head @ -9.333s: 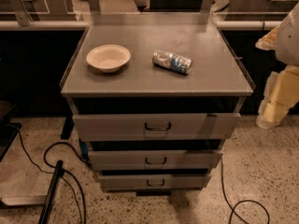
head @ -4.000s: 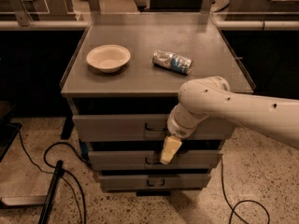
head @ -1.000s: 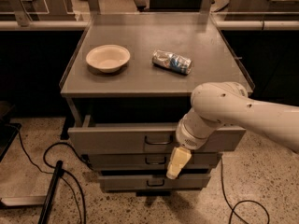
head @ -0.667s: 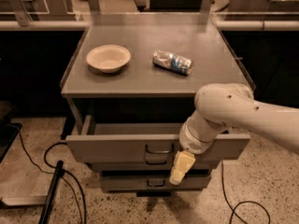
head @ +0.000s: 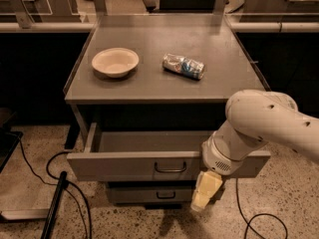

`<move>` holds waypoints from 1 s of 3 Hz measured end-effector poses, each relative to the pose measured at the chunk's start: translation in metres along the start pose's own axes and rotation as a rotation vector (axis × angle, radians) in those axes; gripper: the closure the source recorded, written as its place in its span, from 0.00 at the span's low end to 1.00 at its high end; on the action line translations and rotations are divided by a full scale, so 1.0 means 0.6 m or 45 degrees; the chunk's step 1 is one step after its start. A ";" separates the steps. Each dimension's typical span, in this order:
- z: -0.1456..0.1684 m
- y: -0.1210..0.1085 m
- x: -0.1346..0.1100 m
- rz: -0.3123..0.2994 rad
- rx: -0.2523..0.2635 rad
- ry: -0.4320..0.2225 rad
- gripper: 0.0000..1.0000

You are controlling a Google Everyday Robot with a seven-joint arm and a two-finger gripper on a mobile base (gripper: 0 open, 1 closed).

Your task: Open top drawer

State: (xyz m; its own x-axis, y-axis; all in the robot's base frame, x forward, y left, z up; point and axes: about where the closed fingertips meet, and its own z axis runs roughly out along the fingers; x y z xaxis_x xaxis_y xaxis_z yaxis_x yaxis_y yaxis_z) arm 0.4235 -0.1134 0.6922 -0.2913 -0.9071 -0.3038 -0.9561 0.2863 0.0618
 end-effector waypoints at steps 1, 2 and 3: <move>0.014 -0.003 0.007 0.000 -0.017 0.024 0.00; 0.028 0.011 0.029 0.012 -0.048 0.073 0.00; 0.025 0.011 0.028 0.012 -0.048 0.073 0.00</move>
Offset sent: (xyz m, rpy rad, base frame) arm -0.0301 -0.0210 -0.0428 -0.0867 0.1171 0.0053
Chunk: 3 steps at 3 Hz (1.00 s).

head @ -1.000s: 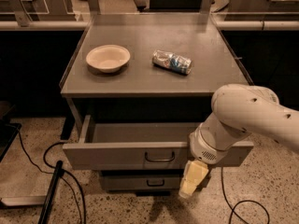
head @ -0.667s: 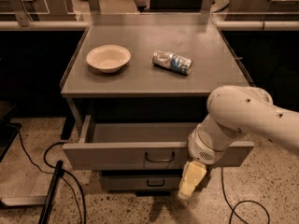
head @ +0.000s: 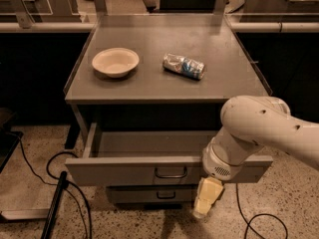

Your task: Open top drawer

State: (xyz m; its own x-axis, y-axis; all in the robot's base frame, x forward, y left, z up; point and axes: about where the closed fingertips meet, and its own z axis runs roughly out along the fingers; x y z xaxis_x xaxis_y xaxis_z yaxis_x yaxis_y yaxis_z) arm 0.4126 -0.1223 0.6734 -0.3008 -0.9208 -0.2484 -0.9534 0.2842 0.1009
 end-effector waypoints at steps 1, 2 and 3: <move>-0.020 0.048 0.045 0.044 -0.046 0.048 0.00; -0.073 0.122 0.105 0.063 -0.107 0.102 0.00; -0.110 0.173 0.144 0.094 -0.150 0.111 0.00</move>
Offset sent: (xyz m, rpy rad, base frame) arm -0.1585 -0.0881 0.0728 -0.0886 0.1987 0.0001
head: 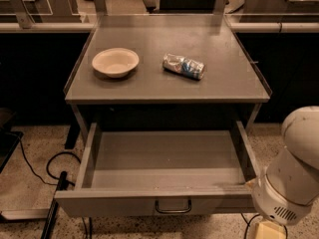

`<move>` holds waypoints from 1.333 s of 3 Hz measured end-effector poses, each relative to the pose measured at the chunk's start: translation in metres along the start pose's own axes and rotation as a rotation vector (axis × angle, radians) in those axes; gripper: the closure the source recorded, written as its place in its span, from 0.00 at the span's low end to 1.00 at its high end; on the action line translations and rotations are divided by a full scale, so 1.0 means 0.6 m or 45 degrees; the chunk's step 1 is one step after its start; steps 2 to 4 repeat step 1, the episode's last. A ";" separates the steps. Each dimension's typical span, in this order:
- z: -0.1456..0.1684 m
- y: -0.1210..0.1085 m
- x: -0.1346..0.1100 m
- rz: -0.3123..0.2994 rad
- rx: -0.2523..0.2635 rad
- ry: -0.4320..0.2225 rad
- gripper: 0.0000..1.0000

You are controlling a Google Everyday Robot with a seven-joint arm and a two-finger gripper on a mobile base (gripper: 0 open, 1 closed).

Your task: Open top drawer

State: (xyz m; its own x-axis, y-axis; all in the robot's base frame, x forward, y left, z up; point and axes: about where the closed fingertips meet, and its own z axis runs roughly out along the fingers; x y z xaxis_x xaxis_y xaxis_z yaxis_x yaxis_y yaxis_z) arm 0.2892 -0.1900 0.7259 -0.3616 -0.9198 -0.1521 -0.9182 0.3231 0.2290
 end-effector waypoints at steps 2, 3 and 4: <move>-0.002 0.005 0.004 0.000 -0.007 0.004 0.00; -0.002 0.005 0.004 0.000 -0.007 0.004 0.00; -0.002 0.005 0.004 0.000 -0.007 0.004 0.00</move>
Offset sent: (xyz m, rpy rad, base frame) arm 0.0000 0.0000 0.0000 0.0000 0.0000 0.0000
